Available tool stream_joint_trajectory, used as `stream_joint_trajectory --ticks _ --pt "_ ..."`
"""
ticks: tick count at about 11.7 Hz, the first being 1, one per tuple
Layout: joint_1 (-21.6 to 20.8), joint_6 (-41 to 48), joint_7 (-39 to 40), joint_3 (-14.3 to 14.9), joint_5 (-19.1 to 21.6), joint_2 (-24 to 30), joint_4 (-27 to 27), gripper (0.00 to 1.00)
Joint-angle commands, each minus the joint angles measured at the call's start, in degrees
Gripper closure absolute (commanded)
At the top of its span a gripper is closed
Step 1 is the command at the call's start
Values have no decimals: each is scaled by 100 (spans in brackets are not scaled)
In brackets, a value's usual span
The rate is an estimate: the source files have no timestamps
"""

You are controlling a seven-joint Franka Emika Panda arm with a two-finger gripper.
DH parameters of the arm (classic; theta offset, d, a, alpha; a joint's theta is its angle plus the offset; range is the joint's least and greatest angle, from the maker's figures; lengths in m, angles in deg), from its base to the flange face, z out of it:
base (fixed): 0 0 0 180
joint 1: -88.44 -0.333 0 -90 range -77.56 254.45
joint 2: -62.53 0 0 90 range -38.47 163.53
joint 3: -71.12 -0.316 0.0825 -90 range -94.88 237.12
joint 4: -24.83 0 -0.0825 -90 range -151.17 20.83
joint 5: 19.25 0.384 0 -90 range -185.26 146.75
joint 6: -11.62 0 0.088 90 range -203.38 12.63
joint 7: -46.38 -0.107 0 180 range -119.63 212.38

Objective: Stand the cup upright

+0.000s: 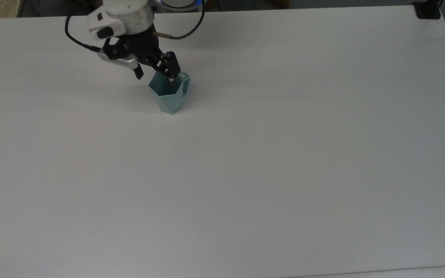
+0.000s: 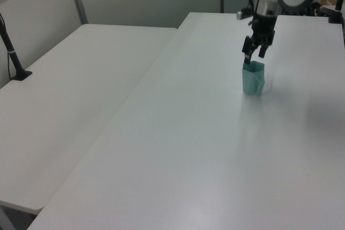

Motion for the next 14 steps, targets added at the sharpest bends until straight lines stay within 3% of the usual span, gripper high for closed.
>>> stream_joint_trajectory --ticks 1,4,6,8,14 --pt "42 982 196 61 121 249 1028 0" --pt "349 1370 754 87 95 311 1883 0" --pt "402 2675 1851 96 -403 381 2216 0" --pt "359 3610 2093 96 -957 390 2551 0" --pt "288 4018 2322 43 -1004 452 2570 0"
